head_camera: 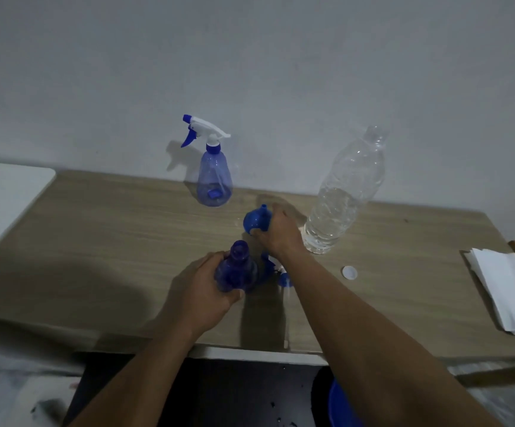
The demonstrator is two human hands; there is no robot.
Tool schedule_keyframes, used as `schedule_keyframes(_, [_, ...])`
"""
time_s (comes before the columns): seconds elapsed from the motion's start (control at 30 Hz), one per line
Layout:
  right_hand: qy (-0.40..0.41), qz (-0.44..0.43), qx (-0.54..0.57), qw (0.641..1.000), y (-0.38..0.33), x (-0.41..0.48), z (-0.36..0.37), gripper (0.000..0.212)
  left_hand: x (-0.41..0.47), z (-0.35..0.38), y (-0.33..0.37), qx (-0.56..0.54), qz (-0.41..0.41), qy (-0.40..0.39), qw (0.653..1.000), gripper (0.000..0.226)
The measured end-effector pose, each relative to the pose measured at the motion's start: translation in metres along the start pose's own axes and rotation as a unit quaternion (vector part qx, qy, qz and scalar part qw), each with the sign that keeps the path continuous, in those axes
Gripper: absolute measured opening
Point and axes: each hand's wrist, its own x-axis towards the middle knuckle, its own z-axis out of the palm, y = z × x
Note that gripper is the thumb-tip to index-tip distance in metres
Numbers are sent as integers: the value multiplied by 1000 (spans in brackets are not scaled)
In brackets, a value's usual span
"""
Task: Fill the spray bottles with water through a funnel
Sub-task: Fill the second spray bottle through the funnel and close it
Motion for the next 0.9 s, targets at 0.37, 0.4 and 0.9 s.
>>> schedule_keyframes(0.37, [-23,-38,-36,998,7,20,5,78,0,0,-1,-49,-15,-11,999,64])
schedule_keyframes(0.4, [-18,-39,-22,999,5,16,0,78,0,0,-1,-54,-16,-10,998,64])
schedule_keyframes(0.9, [19,-70,222,972,-28,-67,-76,72,-7,-3,9,-51,-48,-11,997,53])
